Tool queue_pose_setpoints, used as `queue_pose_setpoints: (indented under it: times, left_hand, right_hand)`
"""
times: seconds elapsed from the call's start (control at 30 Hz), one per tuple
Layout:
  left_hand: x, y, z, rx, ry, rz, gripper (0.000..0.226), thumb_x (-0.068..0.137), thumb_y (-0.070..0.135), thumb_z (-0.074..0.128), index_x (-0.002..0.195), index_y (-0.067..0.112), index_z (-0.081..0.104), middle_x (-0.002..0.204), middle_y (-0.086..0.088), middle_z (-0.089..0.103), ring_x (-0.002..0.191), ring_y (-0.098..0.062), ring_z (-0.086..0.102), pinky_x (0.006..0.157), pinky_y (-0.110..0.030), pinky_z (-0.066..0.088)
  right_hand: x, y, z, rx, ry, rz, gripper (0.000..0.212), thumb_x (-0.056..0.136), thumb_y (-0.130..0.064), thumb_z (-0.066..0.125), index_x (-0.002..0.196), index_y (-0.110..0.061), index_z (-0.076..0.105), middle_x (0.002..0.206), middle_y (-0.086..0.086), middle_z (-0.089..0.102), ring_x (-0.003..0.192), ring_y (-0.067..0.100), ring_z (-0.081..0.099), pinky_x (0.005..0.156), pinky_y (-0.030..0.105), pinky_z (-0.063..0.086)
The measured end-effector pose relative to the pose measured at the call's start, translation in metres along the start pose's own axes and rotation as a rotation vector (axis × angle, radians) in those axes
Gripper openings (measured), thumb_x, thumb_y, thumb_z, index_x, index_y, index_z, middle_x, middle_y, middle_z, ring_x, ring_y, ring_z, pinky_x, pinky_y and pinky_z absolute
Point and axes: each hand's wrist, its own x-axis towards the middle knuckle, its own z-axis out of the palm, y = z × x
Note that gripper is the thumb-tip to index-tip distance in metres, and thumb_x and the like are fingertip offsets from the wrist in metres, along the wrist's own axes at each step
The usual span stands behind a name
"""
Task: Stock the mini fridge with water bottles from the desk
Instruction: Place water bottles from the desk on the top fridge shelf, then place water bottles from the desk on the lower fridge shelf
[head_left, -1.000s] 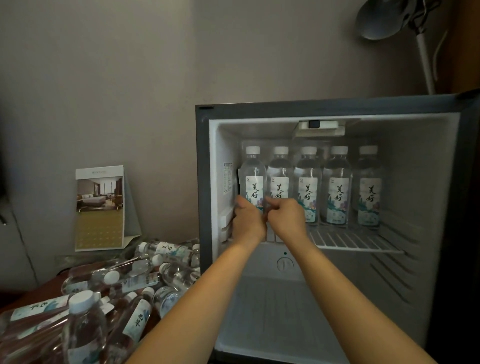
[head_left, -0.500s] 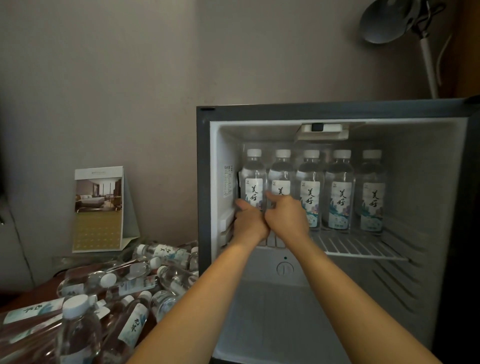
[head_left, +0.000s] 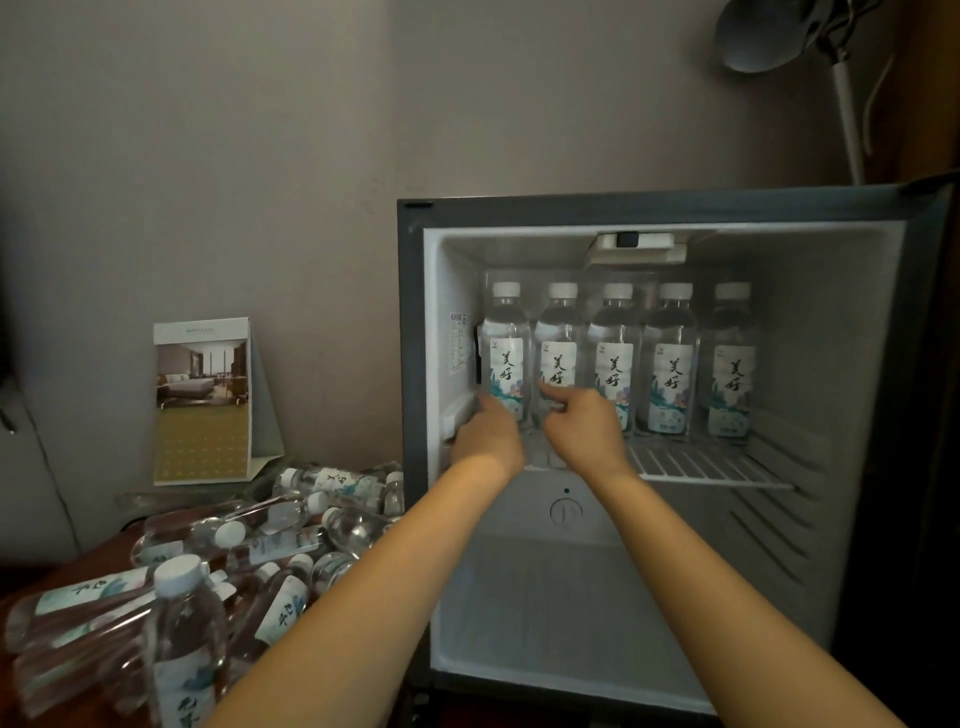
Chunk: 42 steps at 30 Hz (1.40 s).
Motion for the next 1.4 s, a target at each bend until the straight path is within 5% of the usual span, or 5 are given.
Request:
queue_pose_setpoints:
  times: [0.17, 0.53, 0.87, 1.07, 1.4]
  left_hand:
    - [-0.057, -0.013, -0.019, 0.048, 0.257, 0.308, 0.016, 0.093, 0.015, 0.048, 0.105, 0.009, 0.057, 0.108, -0.012, 0.061, 0.097, -0.03, 0.059, 0.078, -0.038, 0.049]
    - [-0.154, -0.181, -0.008, -0.08, 0.48, 0.306, 0.042, 0.054, -0.005, 0.046, 0.054, 0.029, 0.023, 0.052, 0.009, 0.03, 0.051, -0.008, 0.035, 0.043, -0.026, 0.025]
    - [-0.185, -0.245, 0.03, -0.149, 0.072, 0.078, 0.027, 0.084, 0.002, 0.051, 0.099, 0.021, 0.065, 0.099, 0.009, 0.062, 0.09, -0.009, 0.058, 0.075, -0.013, 0.043]
    - [-0.189, -0.246, 0.074, -0.158, 0.006, -0.036, 0.055, 0.09, 0.031, 0.051, 0.142, 0.016, 0.038, 0.131, 0.001, 0.057, 0.12, -0.012, 0.053, 0.101, -0.028, 0.042]
    - [-0.199, -0.247, 0.072, -0.196, 0.044, -0.063, 0.052, 0.085, 0.03, 0.06, 0.135, 0.022, 0.048, 0.111, 0.002, 0.069, 0.105, -0.007, 0.061, 0.082, -0.011, 0.04]
  right_hand:
    - [-0.03, -0.001, 0.012, 0.096, 0.032, 0.024, 0.035, 0.089, -0.002, 0.046, 0.117, -0.011, 0.066, 0.105, 0.017, 0.07, 0.08, 0.026, 0.063, 0.084, 0.039, 0.052]
    - [-0.131, -0.01, 0.081, 0.426, -0.23, 0.038, 0.023, 0.097, -0.008, 0.044, 0.105, -0.02, 0.062, 0.059, 0.002, 0.055, 0.037, 0.002, 0.047, 0.041, 0.015, 0.04]
    - [-0.191, 0.003, 0.158, -0.042, -0.435, 0.213, 0.035, 0.093, -0.033, 0.05, 0.121, -0.011, 0.055, 0.117, 0.009, 0.063, 0.107, 0.026, 0.059, 0.083, 0.03, 0.045]
    - [-0.199, 0.005, 0.172, -0.025, -0.521, 0.429, 0.052, 0.086, -0.049, 0.056, 0.119, -0.011, 0.041, 0.116, 0.011, 0.061, 0.103, 0.028, 0.061, 0.087, 0.04, 0.052]
    - [-0.206, 0.011, 0.162, 0.275, -0.549, 0.607, 0.049, 0.08, -0.037, 0.07, 0.112, -0.011, 0.044, 0.111, 0.009, 0.062, 0.096, 0.022, 0.064, 0.084, 0.041, 0.055]
